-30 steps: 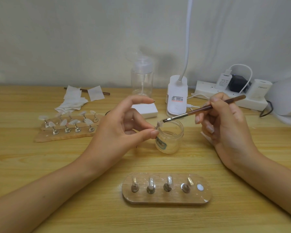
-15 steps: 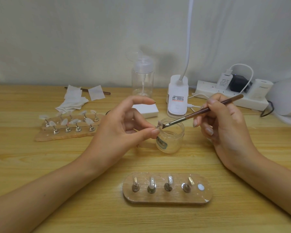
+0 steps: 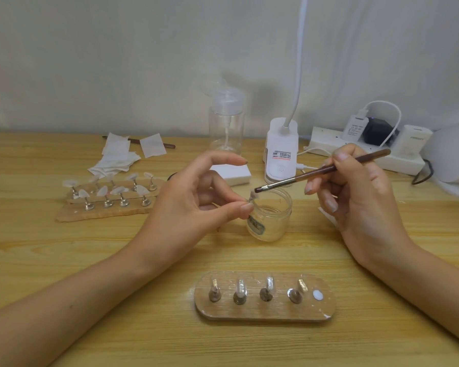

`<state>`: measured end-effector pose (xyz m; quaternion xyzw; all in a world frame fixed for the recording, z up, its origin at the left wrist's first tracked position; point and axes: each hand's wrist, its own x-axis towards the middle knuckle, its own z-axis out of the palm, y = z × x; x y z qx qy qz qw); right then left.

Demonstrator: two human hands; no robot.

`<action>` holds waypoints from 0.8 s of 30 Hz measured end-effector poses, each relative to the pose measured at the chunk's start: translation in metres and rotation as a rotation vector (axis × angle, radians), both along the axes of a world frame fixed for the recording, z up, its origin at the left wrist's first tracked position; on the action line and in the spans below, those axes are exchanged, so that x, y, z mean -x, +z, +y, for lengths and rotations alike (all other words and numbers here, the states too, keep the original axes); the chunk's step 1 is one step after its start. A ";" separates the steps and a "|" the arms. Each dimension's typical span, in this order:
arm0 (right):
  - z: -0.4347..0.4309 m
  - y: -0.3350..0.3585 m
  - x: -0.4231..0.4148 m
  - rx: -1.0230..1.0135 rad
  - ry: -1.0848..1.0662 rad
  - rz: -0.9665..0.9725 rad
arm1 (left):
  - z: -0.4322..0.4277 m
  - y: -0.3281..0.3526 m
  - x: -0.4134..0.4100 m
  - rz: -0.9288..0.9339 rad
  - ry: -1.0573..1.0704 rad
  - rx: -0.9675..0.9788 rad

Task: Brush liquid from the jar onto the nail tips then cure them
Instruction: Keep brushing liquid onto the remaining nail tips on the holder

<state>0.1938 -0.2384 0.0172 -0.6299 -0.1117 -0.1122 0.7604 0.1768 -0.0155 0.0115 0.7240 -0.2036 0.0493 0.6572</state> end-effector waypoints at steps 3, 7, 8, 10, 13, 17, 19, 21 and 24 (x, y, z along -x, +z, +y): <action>0.001 -0.001 -0.001 0.012 -0.020 0.061 | 0.000 0.000 0.000 -0.003 -0.003 -0.001; -0.002 -0.001 -0.001 -0.018 -0.020 0.035 | 0.000 0.000 0.000 -0.007 -0.002 -0.004; -0.001 -0.001 0.000 0.001 -0.010 0.010 | 0.000 0.000 0.000 -0.007 -0.001 -0.004; 0.001 -0.001 0.000 0.028 0.001 0.002 | 0.000 0.000 0.000 -0.007 0.000 -0.003; 0.000 -0.002 -0.001 -0.012 -0.027 0.069 | 0.000 0.000 0.000 -0.007 -0.002 -0.002; -0.001 -0.001 -0.001 -0.013 0.011 -0.016 | 0.000 0.000 0.000 -0.019 -0.001 -0.008; 0.000 -0.002 -0.001 0.004 0.017 -0.010 | 0.001 0.000 0.001 -0.017 -0.002 -0.005; -0.001 -0.003 -0.002 0.001 -0.020 0.046 | 0.001 0.000 0.001 -0.016 0.000 -0.005; -0.003 -0.003 -0.002 -0.012 -0.028 0.037 | 0.001 0.001 0.001 -0.016 0.004 -0.004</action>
